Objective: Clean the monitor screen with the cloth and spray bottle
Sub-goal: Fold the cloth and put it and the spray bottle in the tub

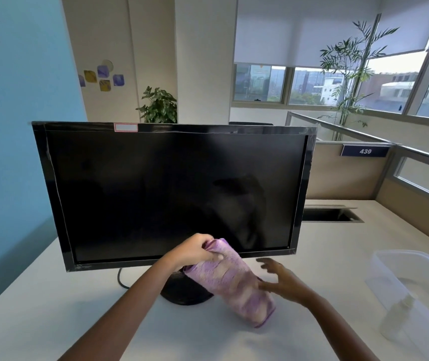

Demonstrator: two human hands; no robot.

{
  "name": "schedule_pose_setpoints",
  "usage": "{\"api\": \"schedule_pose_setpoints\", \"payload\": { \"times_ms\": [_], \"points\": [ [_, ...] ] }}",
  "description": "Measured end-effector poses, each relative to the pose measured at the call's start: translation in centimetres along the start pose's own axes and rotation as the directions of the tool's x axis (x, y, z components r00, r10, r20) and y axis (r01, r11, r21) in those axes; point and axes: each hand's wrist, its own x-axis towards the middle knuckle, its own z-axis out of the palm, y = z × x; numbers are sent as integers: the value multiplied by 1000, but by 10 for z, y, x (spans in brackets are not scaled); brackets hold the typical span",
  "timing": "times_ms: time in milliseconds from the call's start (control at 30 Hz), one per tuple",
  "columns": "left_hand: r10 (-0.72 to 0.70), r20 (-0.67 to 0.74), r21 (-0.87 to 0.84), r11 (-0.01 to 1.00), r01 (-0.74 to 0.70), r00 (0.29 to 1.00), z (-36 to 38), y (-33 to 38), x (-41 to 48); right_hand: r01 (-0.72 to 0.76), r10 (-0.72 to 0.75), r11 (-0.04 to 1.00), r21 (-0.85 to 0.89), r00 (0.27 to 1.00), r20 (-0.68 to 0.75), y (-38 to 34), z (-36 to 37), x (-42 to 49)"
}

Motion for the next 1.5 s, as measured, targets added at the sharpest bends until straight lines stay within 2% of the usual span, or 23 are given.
{"api": "schedule_pose_setpoints", "payload": {
  "times_ms": [167, 300, 433, 533, 600, 667, 800, 900, 1067, 1333, 1433, 1500],
  "points": [
    [166, 70, 119, 978, -174, 984, 8, 38, 7, 250, -239, 941, 229, 968, -79, -55, -11, 3],
    [231, -26, 121, 967, -226, 973, 12, 51, 11, 326, -278, 907, 267, 939, -202, -73, -17, 8],
    [206, -205, -42, 975, -219, 957, 9, 48, 14, 386, -270, 865, 321, 897, -349, -75, -25, 6],
    [165, -237, -313, 920, -236, 957, 13, 48, 13, 426, -227, 767, 479, 879, -418, -78, -36, 0],
    [148, -236, -456, 856, -244, 960, 21, 50, 13, 411, -185, 669, 619, 899, -397, -78, -42, -1],
    [173, -283, -487, 821, -297, 943, 28, 53, 13, 386, -174, 635, 669, 915, -364, -75, -45, 0],
    [263, -387, -436, 792, -427, 884, 37, 67, 15, 364, -190, 652, 666, 928, -321, -65, -47, -4],
    [285, -431, -394, 794, -463, 856, 43, 80, 17, 328, -172, 667, 669, 941, -290, -52, -43, -14],
    [161, -453, -554, 720, -418, 877, 50, 101, 15, 169, -29, 751, 639, 974, -223, -36, -34, -40],
    [109, -423, -627, 682, -377, 900, 72, 120, 11, 228, 31, 721, 654, 933, -359, -40, -48, -83],
    [94, -436, -641, 665, -383, 895, 86, 127, 11, 210, 55, 686, 697, 940, -338, -31, -51, -100],
    [71, -439, -663, 647, -377, 896, 96, 133, 12, 147, 74, 703, 696, 958, -277, -23, -52, -110]
  ]
}}
